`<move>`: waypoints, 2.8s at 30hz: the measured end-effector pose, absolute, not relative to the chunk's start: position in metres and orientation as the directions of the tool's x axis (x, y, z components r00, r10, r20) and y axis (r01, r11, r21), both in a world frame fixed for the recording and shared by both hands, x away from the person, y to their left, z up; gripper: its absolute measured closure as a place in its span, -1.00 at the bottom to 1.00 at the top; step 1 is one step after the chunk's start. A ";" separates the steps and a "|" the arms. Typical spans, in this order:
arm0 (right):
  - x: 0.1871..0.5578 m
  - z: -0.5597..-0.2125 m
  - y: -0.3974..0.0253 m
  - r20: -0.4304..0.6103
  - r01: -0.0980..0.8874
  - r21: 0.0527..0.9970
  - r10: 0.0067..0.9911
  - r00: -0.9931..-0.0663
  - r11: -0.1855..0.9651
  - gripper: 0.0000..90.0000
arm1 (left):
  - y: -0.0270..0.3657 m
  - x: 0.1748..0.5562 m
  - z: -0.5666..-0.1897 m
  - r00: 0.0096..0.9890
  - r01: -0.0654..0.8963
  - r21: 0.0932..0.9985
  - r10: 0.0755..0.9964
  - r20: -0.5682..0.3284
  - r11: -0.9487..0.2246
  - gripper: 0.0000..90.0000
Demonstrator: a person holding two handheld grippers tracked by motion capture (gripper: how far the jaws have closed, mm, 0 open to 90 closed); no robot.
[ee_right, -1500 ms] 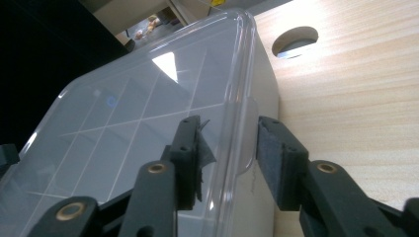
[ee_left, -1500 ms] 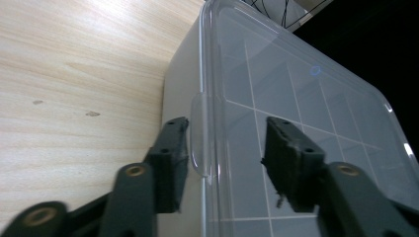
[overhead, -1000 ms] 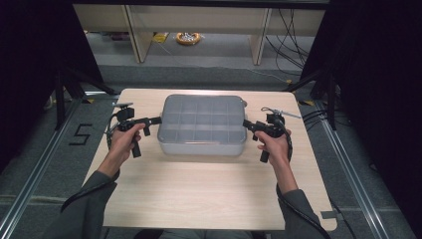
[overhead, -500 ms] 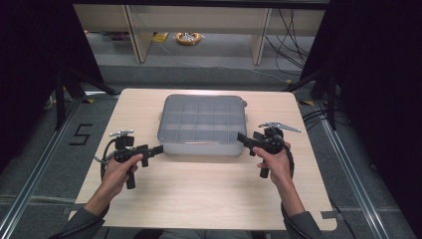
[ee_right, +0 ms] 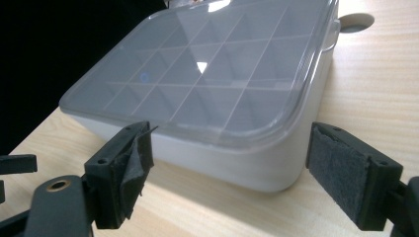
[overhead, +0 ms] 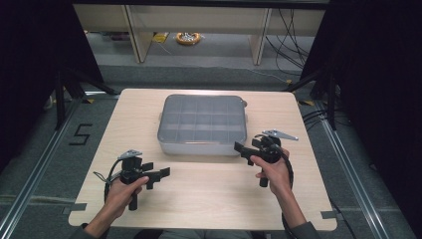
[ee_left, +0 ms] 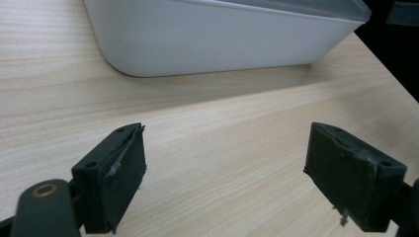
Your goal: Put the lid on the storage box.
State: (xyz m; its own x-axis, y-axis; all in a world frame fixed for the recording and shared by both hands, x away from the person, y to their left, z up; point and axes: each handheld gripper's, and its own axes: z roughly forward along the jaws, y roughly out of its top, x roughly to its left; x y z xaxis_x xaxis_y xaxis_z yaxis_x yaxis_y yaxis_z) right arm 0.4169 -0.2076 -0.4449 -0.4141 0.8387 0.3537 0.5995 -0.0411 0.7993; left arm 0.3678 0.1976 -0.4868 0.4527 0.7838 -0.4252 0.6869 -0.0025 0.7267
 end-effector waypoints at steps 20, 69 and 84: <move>0.391 -0.459 -0.195 0.341 0.622 0.783 0.821 -0.457 0.021 -0.57 | 0.189 0.348 -0.495 0.487 0.691 0.721 0.773 -0.407 -0.055 -0.67; 0.306 -0.489 -0.202 0.284 0.627 0.764 0.791 -0.542 0.155 -0.56 | 0.183 0.289 -0.500 0.564 0.670 0.729 0.736 -0.375 -0.142 -0.67; 0.277 -0.498 -0.210 0.287 0.653 0.734 0.786 -0.547 0.187 -0.56 | 0.183 0.269 -0.502 0.580 0.681 0.709 0.727 -0.368 -0.185 -0.67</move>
